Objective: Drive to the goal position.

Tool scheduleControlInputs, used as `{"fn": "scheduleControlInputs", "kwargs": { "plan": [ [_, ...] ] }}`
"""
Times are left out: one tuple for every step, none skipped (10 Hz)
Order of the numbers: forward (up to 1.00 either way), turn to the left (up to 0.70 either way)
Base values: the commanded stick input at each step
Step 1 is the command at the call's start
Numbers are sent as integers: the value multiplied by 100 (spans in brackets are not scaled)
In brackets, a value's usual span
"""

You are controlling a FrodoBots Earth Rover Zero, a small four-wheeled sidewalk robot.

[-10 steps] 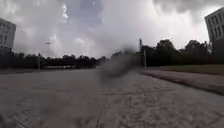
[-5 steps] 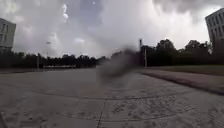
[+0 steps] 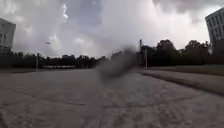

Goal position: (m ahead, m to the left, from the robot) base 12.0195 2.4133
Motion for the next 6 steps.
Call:
{"fn": "scheduleControlInputs", "kwargs": {
  "plan": [
    [70, 0],
    [70, 0],
    [70, 0],
    [70, 0],
    [70, 0],
    [70, 0]
  ]
}}
